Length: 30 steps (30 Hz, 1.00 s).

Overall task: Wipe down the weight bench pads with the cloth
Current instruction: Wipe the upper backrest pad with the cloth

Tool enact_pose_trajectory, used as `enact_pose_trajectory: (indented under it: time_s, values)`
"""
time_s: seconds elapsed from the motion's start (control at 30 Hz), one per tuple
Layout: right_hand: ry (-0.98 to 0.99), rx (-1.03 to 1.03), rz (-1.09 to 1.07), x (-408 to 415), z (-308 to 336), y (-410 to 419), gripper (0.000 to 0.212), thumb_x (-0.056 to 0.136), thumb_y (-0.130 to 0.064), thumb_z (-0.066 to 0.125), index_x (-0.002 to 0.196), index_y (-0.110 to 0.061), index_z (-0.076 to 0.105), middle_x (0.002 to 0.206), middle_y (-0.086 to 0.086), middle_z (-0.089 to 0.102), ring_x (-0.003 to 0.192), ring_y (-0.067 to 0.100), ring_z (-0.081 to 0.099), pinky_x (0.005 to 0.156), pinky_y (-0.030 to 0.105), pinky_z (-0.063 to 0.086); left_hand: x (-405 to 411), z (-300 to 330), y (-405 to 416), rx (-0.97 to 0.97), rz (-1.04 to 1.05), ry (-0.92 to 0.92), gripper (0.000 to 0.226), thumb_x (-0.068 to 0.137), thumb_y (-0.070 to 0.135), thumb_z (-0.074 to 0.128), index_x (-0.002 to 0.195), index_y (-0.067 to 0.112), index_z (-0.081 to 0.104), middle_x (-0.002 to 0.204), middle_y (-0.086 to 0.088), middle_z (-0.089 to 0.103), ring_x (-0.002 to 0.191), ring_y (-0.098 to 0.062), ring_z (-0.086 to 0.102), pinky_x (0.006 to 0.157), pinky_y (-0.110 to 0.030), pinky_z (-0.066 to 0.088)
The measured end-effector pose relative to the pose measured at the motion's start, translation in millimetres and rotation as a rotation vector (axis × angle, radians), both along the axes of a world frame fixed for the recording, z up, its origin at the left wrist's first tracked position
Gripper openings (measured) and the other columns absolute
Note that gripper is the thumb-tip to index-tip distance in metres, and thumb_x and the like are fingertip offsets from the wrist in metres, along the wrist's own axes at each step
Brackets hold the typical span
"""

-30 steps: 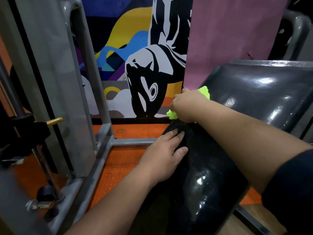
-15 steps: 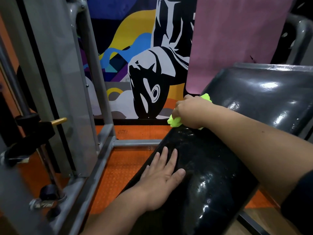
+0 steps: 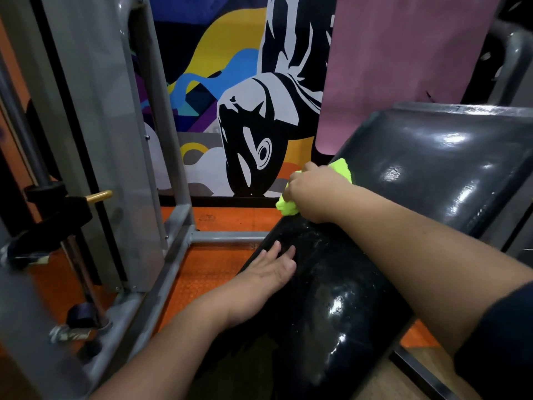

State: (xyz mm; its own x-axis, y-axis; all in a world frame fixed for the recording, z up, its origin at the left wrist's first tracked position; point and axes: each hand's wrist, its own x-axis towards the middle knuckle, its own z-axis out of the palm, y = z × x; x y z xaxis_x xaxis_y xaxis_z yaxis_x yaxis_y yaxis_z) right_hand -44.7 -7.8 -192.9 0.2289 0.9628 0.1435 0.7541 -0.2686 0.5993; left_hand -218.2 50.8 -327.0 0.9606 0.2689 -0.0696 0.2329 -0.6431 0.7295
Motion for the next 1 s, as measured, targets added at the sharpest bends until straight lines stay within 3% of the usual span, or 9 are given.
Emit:
enact_pose_trajectory:
  time_s: [0.1,0.23,0.4,0.5,0.63,0.77,0.9,1.0]
  values:
    - [0.077,0.005,0.001,7,7,-12,0.047,0.094,-0.014,0.053,0.138,-0.033,0.052,0.138,0.001,0.05,0.121,0.03,0.044,0.088,0.039,0.046,-3,9,0,0.002,-0.011,0.017,0.074,0.087,0.074,0.045,0.152,0.057,0.013,0.161,0.03,-0.01,0.148,0.004,-0.014,0.125,-0.04,-0.002]
    - [0.004,0.035,-0.027,-6,-1,-3,0.045,0.093,-0.021,0.058,0.137,-0.028,0.052,0.133,0.004,0.052,0.119,0.031,0.046,0.085,0.039,0.044,2,8,-3,0.093,0.016,0.037,0.09,0.087,0.059,0.066,0.152,0.059,0.003,0.161,0.029,-0.016,0.149,0.001,-0.018,0.126,-0.04,0.002]
    - [0.078,0.004,0.005,6,5,-16,0.048,0.094,-0.016,0.056,0.139,-0.034,0.051,0.141,0.0,0.048,0.125,0.031,0.042,0.093,0.042,0.048,0,3,-6,0.118,-0.008,0.031,0.104,0.08,0.06,0.073,0.149,0.062,-0.005,0.158,0.033,-0.022,0.146,0.003,-0.024,0.127,-0.045,0.004]
    - [0.024,0.042,0.01,-4,1,-12,0.044,0.093,-0.017,0.055,0.135,-0.03,0.054,0.134,0.003,0.052,0.119,0.031,0.045,0.086,0.039,0.047,0,5,-9,0.126,0.024,0.038,0.11,0.077,0.058,0.077,0.149,0.061,-0.006,0.158,0.032,-0.025,0.146,0.002,-0.025,0.127,-0.045,0.005]
    - [0.044,0.008,0.034,3,-2,-19,0.047,0.093,-0.017,0.055,0.137,-0.033,0.053,0.138,-0.001,0.05,0.124,0.03,0.043,0.09,0.04,0.048,0,2,-9,0.14,0.029,0.033,0.113,0.076,0.057,0.079,0.149,0.062,-0.007,0.158,0.032,-0.025,0.146,0.002,-0.025,0.127,-0.046,0.006]
    - [0.018,0.079,-0.009,-2,0,-14,0.042,0.091,-0.019,0.059,0.131,-0.029,0.056,0.131,0.003,0.054,0.119,0.031,0.046,0.085,0.04,0.048,1,4,-11,0.144,0.039,0.051,0.113,0.076,0.057,0.078,0.148,0.063,-0.008,0.158,0.031,-0.026,0.146,0.001,-0.024,0.126,-0.046,0.005]
    - [0.051,0.02,0.034,3,-1,-21,0.045,0.093,-0.018,0.056,0.136,-0.032,0.054,0.138,0.0,0.051,0.124,0.03,0.043,0.093,0.042,0.048,0,3,-11,0.146,0.035,0.044,0.113,0.076,0.057,0.079,0.149,0.063,-0.007,0.158,0.031,-0.025,0.147,0.0,-0.024,0.126,-0.043,0.003]
    - [0.046,0.097,-0.016,3,5,-17,0.043,0.093,-0.018,0.056,0.134,-0.031,0.056,0.132,0.002,0.053,0.12,0.031,0.045,0.084,0.039,0.046,0,2,-11,0.133,0.042,0.038,0.112,0.075,0.058,0.079,0.147,0.064,-0.007,0.157,0.032,-0.025,0.147,0.0,-0.024,0.126,-0.043,0.003]
